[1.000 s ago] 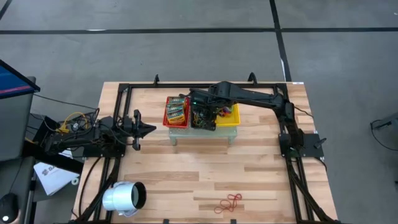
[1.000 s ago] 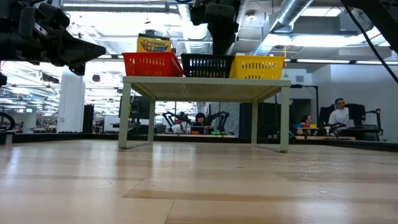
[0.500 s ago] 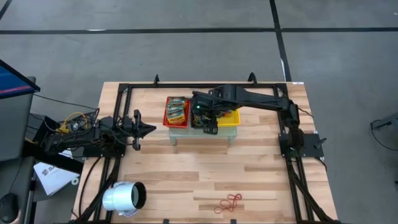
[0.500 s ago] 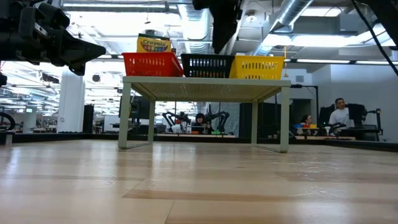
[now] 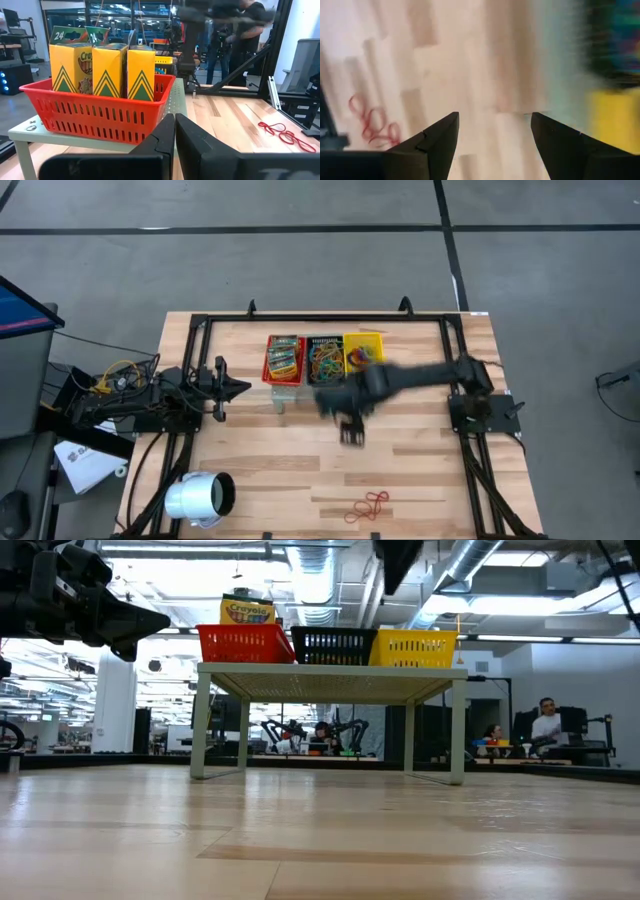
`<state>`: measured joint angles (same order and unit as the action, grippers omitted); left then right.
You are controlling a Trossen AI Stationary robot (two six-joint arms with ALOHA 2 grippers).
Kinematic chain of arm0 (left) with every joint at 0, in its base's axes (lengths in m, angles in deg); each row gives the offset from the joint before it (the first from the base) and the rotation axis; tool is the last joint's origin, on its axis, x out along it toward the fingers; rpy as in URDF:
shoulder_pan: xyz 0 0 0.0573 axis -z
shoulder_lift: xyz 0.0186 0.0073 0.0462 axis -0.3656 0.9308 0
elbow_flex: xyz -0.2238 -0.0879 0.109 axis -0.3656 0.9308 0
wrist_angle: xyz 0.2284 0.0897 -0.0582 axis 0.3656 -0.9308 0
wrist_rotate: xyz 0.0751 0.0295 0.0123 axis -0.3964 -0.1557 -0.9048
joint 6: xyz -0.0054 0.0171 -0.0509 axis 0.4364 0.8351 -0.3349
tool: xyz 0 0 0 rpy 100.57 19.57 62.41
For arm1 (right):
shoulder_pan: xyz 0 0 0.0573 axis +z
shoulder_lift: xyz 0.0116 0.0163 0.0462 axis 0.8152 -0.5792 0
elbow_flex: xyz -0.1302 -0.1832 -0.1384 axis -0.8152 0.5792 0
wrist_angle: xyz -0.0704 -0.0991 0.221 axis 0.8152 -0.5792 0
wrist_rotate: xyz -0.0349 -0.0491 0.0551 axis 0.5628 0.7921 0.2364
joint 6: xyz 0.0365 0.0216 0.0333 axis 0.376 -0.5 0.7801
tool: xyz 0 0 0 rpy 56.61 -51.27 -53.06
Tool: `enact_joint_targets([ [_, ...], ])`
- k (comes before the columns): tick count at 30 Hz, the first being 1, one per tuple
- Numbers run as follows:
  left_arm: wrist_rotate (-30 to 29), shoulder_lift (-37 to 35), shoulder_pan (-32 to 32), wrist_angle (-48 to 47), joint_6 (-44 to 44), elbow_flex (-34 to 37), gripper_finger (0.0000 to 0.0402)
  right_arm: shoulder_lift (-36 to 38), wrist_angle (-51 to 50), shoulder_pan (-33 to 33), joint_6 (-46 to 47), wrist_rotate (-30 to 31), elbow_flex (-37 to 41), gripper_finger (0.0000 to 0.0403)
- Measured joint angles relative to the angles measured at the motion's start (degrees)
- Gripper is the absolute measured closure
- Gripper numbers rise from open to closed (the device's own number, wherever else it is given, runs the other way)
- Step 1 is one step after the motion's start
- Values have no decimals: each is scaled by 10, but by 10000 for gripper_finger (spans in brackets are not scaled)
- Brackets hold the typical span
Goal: Pick & Place Office Desk Supplies
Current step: Put the red rubber band into the black bin on the shelf
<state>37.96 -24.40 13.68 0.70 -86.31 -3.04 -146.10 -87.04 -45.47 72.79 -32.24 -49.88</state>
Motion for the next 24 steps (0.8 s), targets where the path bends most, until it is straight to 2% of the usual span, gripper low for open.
enact_joint_targets([
  [5,0,0,0,0,0,0,394,-1,41,128,56,0,100,158],
  [12,0,0,0,0,0,0,394,-2,181,282,187,-1,272,159],
  [17,0,0,0,0,0,0,394,-2,274,338,266,0,346,159],
  [20,0,0,0,0,0,0,394,-2,341,357,259,1,373,159],
  [24,0,0,0,0,0,0,394,-7,379,366,229,5,393,159],
])
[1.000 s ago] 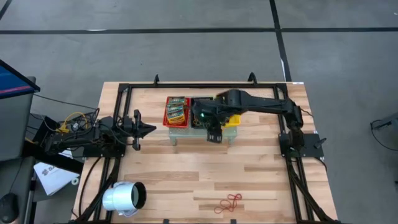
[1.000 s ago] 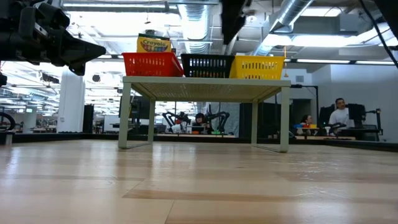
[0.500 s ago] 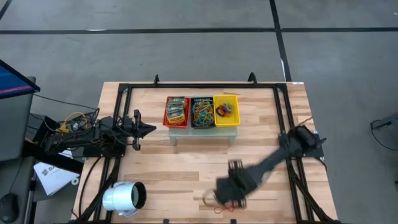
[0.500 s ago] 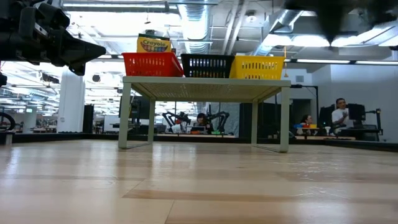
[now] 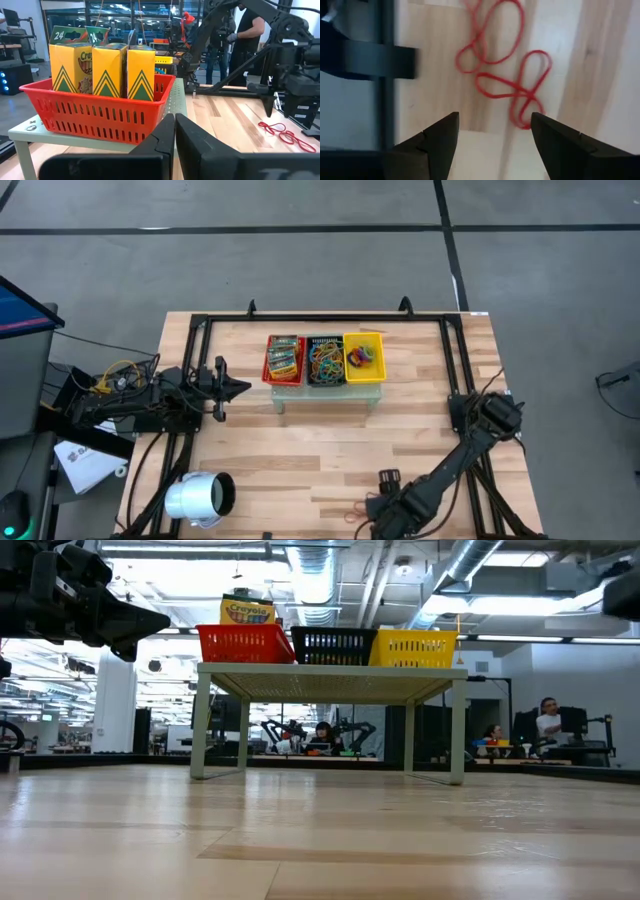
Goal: Pick & Place Office Desk Supplies
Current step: Put the red rubber band into the black bin on the shelf
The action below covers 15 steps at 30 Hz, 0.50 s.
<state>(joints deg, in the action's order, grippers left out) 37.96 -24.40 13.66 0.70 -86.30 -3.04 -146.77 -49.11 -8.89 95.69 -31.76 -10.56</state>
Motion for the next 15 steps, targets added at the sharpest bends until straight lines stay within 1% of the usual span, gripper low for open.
enact_joint_targets([
  [7,0,0,0,0,0,0,394,-17,27,-13,-48,21,13,159],
  [9,0,0,0,2,0,0,394,-22,53,-18,-67,24,11,159],
  [13,0,0,0,2,0,0,394,-30,63,-17,-85,27,11,159],
  [15,0,0,0,2,0,0,394,-32,53,-16,-87,27,12,159],
])
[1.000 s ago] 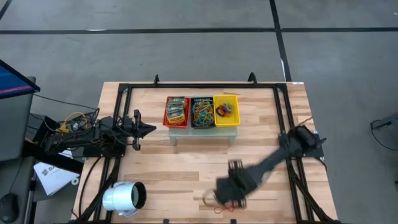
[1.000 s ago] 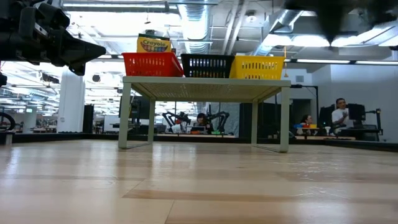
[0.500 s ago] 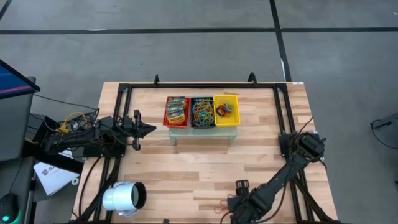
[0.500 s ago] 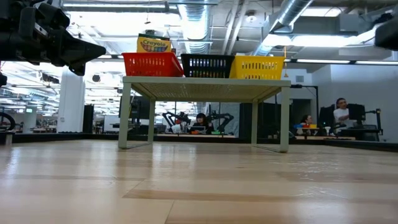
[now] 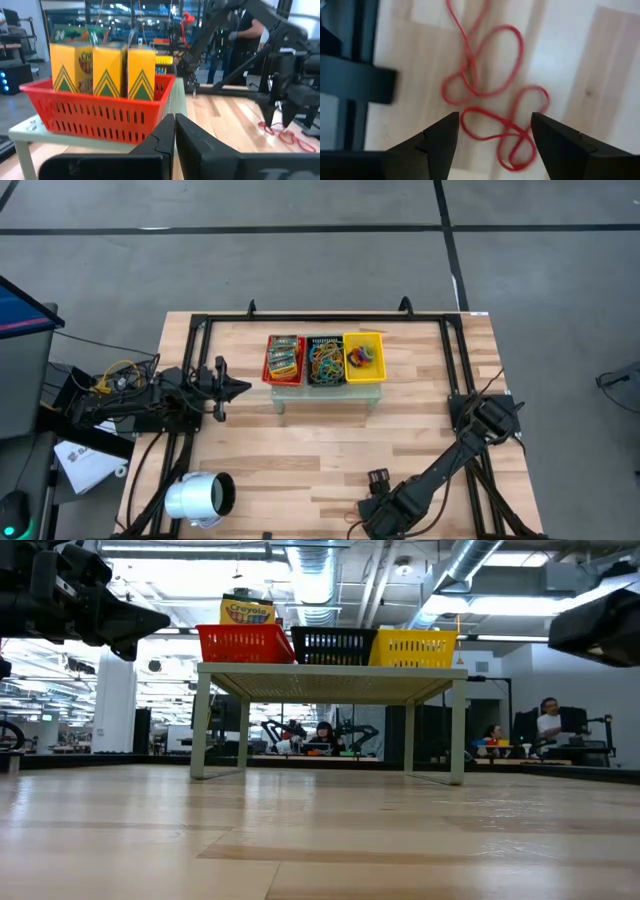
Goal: Pick & Place Office Desk Supplies
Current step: Put the red rubber band into the black bin on the shelf
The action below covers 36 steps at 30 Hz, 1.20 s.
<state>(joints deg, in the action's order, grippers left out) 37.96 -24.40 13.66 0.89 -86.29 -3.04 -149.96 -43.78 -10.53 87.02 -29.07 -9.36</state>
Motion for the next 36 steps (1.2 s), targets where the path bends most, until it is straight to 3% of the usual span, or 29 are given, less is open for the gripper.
enact_joint_targets([
  [13,0,0,0,0,0,0,394,-11,3,13,-15,1,-1,204],
  [17,0,0,0,0,0,0,394,-11,6,11,-15,3,-1,249],
  [26,0,0,0,0,0,0,394,-11,6,11,6,-4,-1,391],
  [36,0,0,0,0,0,0,394,-9,-97,11,13,-1,-88,401],
])
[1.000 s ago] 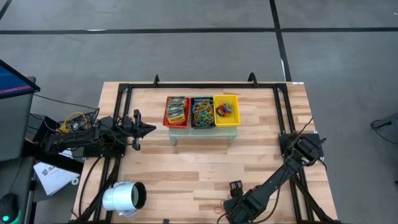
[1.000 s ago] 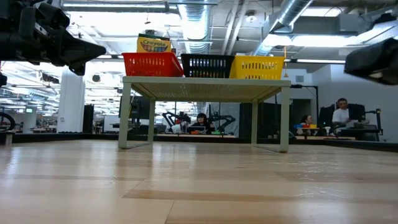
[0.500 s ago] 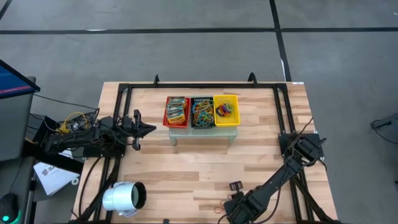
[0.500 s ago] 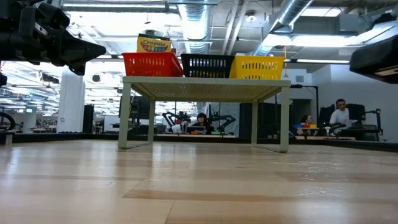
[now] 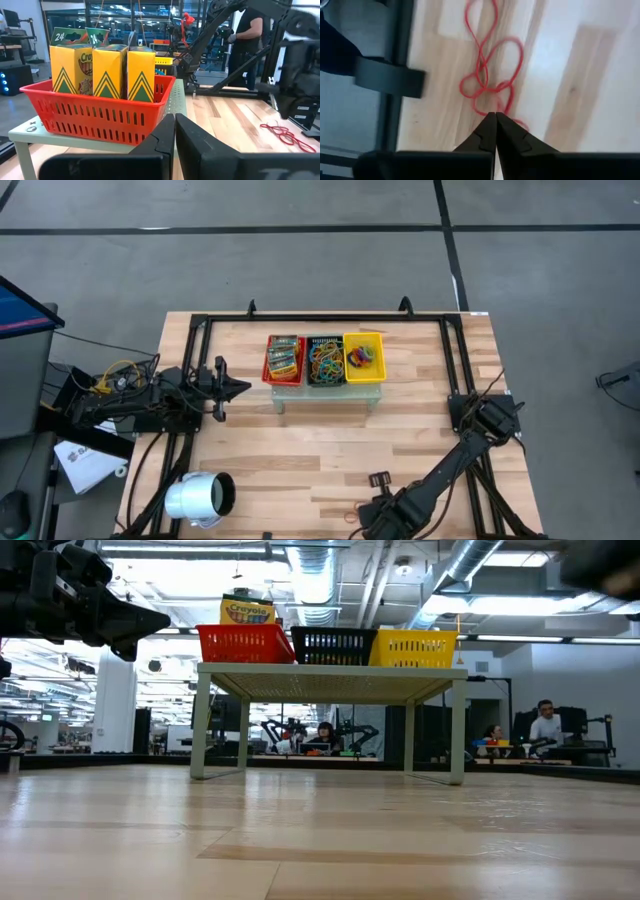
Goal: Pick & Place Office Desk Supplies
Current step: Put the red rubber band into the black bin on the shelf
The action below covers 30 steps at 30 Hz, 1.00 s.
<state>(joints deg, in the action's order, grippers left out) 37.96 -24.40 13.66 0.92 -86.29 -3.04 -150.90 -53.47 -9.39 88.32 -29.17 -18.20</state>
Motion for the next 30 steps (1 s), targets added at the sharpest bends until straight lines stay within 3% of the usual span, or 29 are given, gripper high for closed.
enact_joint_targets([
  [8,0,0,0,0,0,0,394,1,-118,-3,-46,76,-124,402],
  [12,0,0,0,0,0,0,394,2,-163,-12,1,77,-150,396],
  [15,0,0,0,0,0,0,394,0,-181,-18,66,39,-149,374],
  [23,0,0,0,1,0,0,394,0,-29,-12,182,-73,-46,247],
  [26,0,0,0,1,0,0,394,-2,27,-5,213,-87,0,206],
  [30,0,0,0,1,0,0,394,-1,78,-7,247,-91,42,180],
])
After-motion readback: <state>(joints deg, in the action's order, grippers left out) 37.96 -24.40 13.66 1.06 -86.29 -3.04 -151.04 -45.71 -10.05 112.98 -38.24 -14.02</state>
